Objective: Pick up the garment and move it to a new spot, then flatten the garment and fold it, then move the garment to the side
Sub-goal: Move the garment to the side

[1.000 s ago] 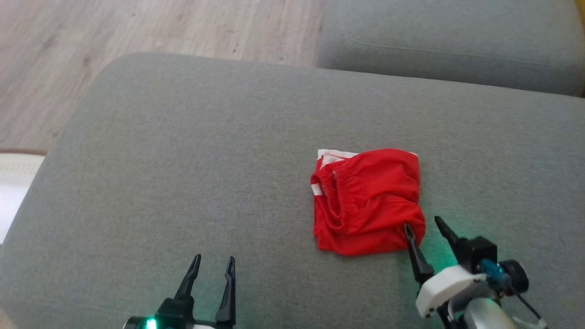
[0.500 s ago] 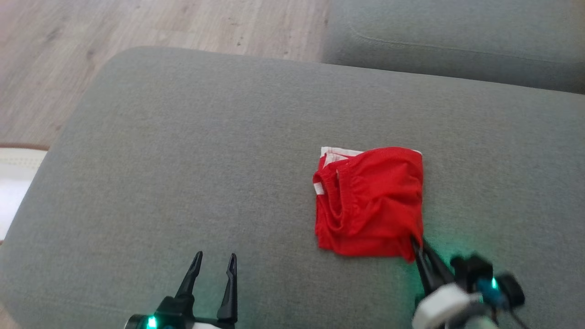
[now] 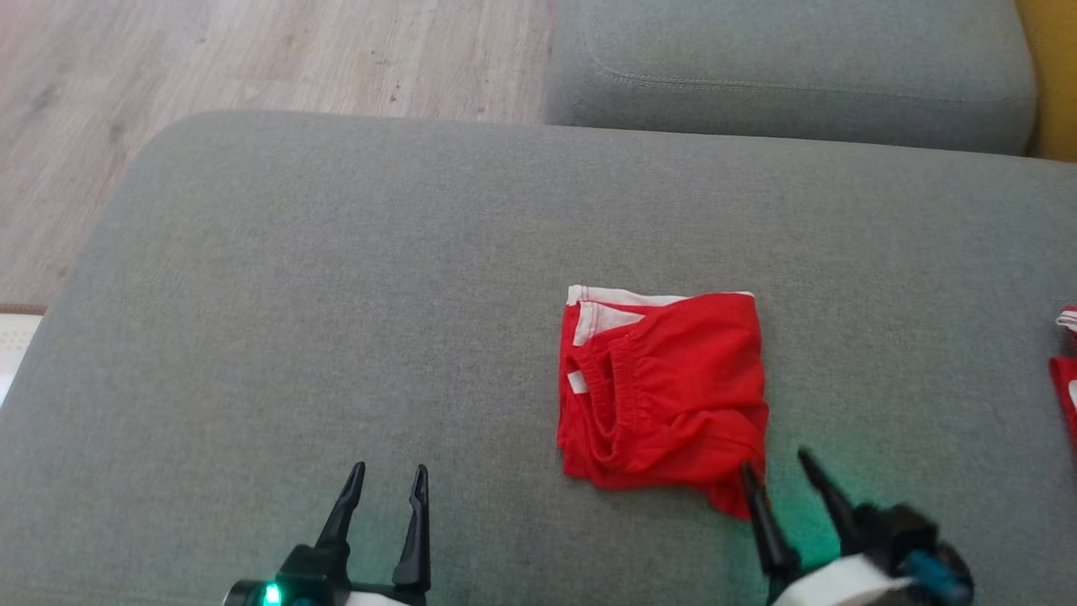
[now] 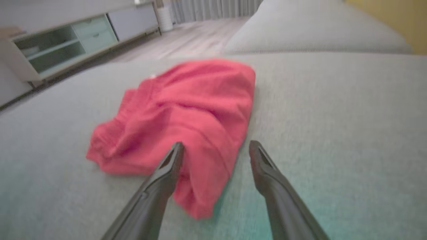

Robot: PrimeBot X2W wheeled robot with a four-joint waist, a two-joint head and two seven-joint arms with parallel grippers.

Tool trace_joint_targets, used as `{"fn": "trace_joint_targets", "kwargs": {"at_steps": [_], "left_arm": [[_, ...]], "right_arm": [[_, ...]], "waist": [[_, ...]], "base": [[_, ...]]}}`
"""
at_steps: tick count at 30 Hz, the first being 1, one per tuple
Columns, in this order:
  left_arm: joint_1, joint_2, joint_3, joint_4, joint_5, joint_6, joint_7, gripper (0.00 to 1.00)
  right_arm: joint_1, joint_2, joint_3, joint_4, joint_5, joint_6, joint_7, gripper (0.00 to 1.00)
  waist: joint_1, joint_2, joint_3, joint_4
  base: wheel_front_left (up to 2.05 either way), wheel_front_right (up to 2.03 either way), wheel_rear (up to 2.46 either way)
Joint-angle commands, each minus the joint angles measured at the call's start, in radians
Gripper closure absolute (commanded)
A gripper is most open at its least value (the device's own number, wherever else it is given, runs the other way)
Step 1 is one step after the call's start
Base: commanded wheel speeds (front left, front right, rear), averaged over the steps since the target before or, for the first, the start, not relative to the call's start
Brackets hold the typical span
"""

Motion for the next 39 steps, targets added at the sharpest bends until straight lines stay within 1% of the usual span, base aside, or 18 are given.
{"fn": "trace_joint_targets", "kwargs": {"at_steps": [1, 3, 5, 8, 11, 12, 16, 19, 25, 28, 32, 36, 37, 39], "left_arm": [[-0.034, -0.003, 0.042, -0.029, 0.006, 0.008, -0.010, 0.00], [-0.036, -0.003, 0.054, -0.037, 0.017, 0.013, -0.010, 0.00], [-0.040, -0.003, 0.067, -0.044, 0.031, 0.013, -0.010, 0.00], [-0.045, -0.003, 0.083, -0.047, 0.049, 0.012, -0.010, 0.00], [-0.047, -0.003, 0.092, -0.052, 0.059, 0.013, -0.010, 0.00], [-0.047, -0.003, 0.092, -0.052, 0.059, 0.013, -0.010, 0.00], [-0.043, -0.003, 0.096, -0.052, 0.067, 0.011, -0.010, 0.00], [-0.044, -0.003, 0.091, -0.054, 0.072, 0.009, -0.010, 0.00], [-0.051, -0.003, 0.078, -0.061, 0.068, 0.008, -0.010, 0.00], [-0.057, -0.003, 0.063, -0.060, 0.063, 0.005, -0.010, 0.00], [-0.067, -0.003, 0.035, -0.049, 0.052, 0.004, -0.010, 0.00], [-0.074, -0.003, 0.013, -0.040, 0.047, 0.006, -0.010, 0.00], [-0.076, -0.003, 0.006, -0.039, 0.046, 0.007, -0.010, 0.00], [-0.079, -0.003, 0.002, -0.039, 0.045, 0.008, -0.010, 0.00]], "right_arm": [[-0.019, -0.008, 0.013, -0.099, 0.033, 0.003, -0.014, 0.00], [-0.016, -0.011, -0.016, -0.172, 0.057, 0.003, -0.014, 0.00], [-0.020, -0.010, -0.068, -0.222, 0.074, 0.003, -0.014, 0.00], [-0.039, -0.007, -0.142, -0.243, 0.079, 0.003, -0.014, 0.00], [-0.063, -0.005, -0.196, -0.223, 0.094, 0.003, -0.014, 0.00], [-0.063, -0.005, -0.196, -0.223, 0.094, 0.003, -0.014, 0.00], [-0.087, -0.005, -0.232, -0.146, 0.124, 0.003, -0.014, 0.00], [-0.104, -0.005, -0.230, -0.103, 0.132, 0.003, -0.014, 0.00], [-0.128, -0.005, -0.193, -0.064, 0.134, 0.003, -0.014, 0.00], [-0.161, -0.005, -0.136, -0.013, 0.152, 0.003, -0.014, 0.00], [-0.254, -0.005, -0.080, 0.108, 0.162, 0.003, -0.001, 0.00], [-0.339, -0.005, -0.067, 0.236, 0.139, 0.003, 0.024, 0.00], [-0.362, -0.005, -0.073, 0.309, 0.120, 0.003, 0.050, 0.00], [-0.375, -0.005, -0.074, 0.373, 0.101, 0.003, 0.070, 0.00]], "waist": [[0.0000, -0.0001, -0.006, -0.007], [0.0000, -0.0001, -0.009, -0.013], [0.0000, -0.0001, -0.011, -0.019], [0.0000, -0.0001, -0.013, -0.026], [0.0000, -0.0001, -0.012, -0.031], [0.0000, -0.0001, -0.012, -0.031], [0.0000, -0.0001, -0.013, -0.037], [0.0000, -0.0001, -0.010, -0.038], [0.0000, -0.0001, 0.002, -0.030], [0.0000, -0.0001, 0.019, -0.015], [0.0000, -0.0001, 0.048, 0.020], [0.0000, -0.0001, 0.073, 0.062], [0.0000, -0.0001, 0.083, 0.079], [0.0000, -0.0001, 0.090, 0.092]], "base": [[0.00, 0.00, 0.00], [0.00, 0.00, 0.00], [0.00, 0.00, 0.00], [0.00, 0.00, 0.00], [0.00, 0.00, 0.00], [0.00, 0.00, 0.00], [0.00, 0.00, 0.00], [0.00, 0.00, 0.00], [0.00, 0.00, 0.00], [0.00, 0.00, 0.00], [0.00, 0.00, 0.00], [0.00, 0.00, 0.00], [0.00, 0.00, 0.00], [0.00, 0.00, 0.00]]}}
